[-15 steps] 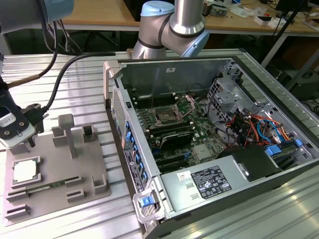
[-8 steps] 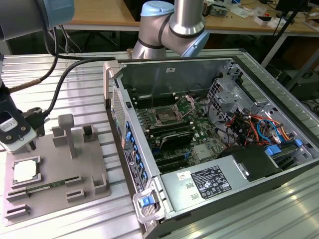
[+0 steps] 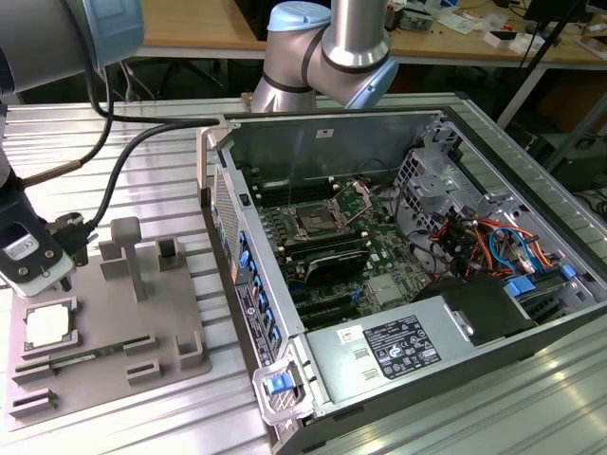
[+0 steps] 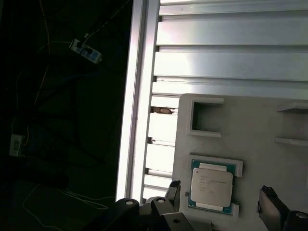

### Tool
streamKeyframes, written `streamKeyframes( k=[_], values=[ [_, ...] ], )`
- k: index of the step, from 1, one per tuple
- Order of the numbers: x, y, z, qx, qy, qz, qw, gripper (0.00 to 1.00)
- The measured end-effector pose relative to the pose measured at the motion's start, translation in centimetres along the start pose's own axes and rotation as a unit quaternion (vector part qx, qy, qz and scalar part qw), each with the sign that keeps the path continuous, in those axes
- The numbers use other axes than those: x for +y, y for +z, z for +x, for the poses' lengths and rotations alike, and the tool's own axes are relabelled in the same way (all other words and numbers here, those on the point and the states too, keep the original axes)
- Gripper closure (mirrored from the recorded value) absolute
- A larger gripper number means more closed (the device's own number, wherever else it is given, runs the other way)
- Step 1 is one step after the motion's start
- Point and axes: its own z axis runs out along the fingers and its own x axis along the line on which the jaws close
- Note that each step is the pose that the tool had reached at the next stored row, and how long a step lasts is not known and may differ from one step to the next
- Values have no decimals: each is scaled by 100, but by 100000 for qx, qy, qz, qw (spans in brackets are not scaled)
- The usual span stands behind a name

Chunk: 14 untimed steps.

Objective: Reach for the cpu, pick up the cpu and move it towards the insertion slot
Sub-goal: 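Pick up the cpu and move it towards the insertion slot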

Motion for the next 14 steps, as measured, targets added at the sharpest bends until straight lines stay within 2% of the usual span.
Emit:
streamKeyframes(
  k=[3, 4, 7, 14],
  values=[
    [-14, 38, -1, 64, -4, -6, 100000, 28],
    [-23, 64, -2, 179, 3, -18, 100000, 28],
    [-31, 86, -14, 435, 54, -35, 99999, 28],
    [-51, 115, -55, 471, 650, -48, 99997, 28]
  ],
)
